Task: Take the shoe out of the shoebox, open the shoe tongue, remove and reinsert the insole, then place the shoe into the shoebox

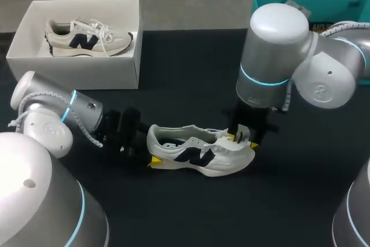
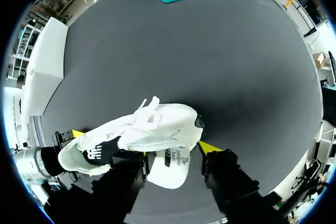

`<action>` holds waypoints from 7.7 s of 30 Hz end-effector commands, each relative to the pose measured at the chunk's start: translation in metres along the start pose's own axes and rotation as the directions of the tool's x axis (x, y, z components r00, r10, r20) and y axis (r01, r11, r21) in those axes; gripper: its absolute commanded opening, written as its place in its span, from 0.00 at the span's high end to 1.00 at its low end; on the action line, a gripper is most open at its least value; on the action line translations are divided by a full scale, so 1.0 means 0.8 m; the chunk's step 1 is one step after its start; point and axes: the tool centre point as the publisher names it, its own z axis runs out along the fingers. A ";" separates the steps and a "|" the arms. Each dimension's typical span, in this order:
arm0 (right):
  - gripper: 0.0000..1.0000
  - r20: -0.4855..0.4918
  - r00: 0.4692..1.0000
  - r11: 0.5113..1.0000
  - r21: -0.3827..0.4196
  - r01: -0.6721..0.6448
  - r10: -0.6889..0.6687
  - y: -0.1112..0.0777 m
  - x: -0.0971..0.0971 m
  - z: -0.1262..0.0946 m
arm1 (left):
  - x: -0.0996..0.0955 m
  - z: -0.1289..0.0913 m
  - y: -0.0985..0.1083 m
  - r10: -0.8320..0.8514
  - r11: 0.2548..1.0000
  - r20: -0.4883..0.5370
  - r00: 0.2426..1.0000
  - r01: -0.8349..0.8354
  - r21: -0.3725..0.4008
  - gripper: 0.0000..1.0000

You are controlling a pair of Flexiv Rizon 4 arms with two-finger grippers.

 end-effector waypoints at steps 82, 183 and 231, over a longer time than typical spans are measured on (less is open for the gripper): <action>1.00 -0.138 -0.199 -0.185 -0.113 0.976 -0.970 0.012 0.184 -0.120 | 0.001 0.001 0.002 0.000 1.000 0.000 1.000 0.000 -0.002 1.00; 0.66 -0.194 -0.175 -0.179 0.003 0.984 -0.965 -0.032 0.152 0.113 | 0.001 0.001 0.002 0.000 1.000 0.000 1.000 0.000 -0.002 1.00; 1.00 -0.171 -0.180 -0.170 -0.071 0.983 -0.969 -0.029 0.142 0.066 | 0.001 0.001 0.002 0.000 1.000 0.000 1.000 0.000 -0.002 1.00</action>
